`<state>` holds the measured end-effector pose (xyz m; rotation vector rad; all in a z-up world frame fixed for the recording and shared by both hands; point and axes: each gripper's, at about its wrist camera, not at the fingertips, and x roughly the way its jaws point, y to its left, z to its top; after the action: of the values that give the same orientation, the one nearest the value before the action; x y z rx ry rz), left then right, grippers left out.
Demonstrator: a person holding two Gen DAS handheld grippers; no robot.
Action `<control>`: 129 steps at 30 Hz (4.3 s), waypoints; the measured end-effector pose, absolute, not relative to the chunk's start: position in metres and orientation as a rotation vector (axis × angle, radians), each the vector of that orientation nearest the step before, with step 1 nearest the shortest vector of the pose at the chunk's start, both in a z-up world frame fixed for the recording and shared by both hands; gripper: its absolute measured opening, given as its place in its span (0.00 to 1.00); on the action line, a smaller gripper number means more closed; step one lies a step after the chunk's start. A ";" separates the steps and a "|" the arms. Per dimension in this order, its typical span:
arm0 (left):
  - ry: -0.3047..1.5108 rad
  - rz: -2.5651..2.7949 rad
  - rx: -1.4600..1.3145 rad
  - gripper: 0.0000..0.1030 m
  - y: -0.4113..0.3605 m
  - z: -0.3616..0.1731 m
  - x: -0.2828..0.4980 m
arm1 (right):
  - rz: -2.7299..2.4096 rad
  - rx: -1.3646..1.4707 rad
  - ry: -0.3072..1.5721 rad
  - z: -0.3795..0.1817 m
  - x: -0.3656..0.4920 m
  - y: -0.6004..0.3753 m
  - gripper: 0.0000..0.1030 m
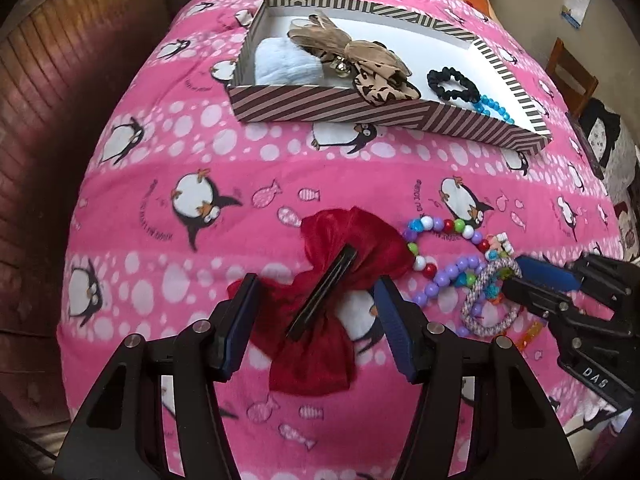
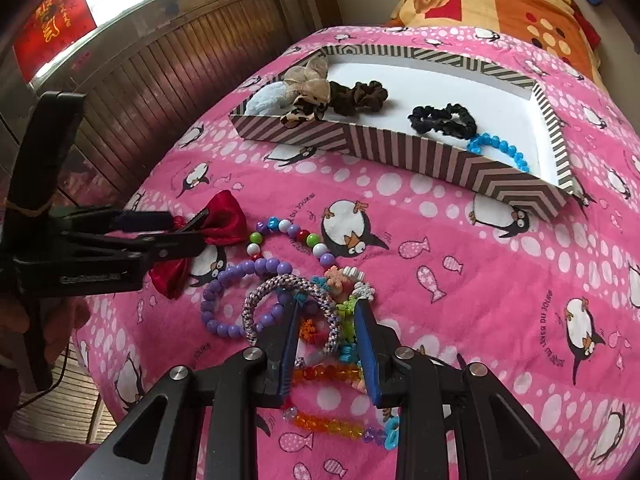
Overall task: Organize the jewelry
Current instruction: 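Grasp the red bow clip with left tool while right grasps silver bead bracelet, then carry the red bow clip and silver bracelet into the tray, opening both tools, then move both tools back toward the remaining bracelets on the bedspread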
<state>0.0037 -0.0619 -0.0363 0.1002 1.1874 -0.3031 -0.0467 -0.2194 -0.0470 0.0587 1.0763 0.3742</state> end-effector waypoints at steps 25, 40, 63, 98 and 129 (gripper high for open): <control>1.054 -0.323 -0.014 0.15 -0.043 0.032 -0.005 | 0.297 0.124 0.940 0.016 -0.048 -0.256 0.07; 0.981 -0.355 0.045 0.15 -0.095 0.065 0.033 | 0.187 0.129 0.899 0.044 -0.002 -0.300 0.07; 1.082 -0.311 0.057 0.15 -0.173 0.016 0.138 | 0.108 0.110 0.994 0.009 0.127 -0.343 0.07; 0.992 -0.230 0.084 0.52 -0.159 0.035 0.096 | 0.079 0.209 0.958 0.014 0.075 -0.343 0.31; 0.948 -0.132 0.074 0.52 -0.066 0.041 -0.064 | 0.091 0.205 0.960 0.026 -0.090 -0.273 0.40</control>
<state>-0.0644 -0.0660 0.0410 0.0737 0.9475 -0.1324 -0.0903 -0.2726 0.0261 0.2053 0.9603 0.0910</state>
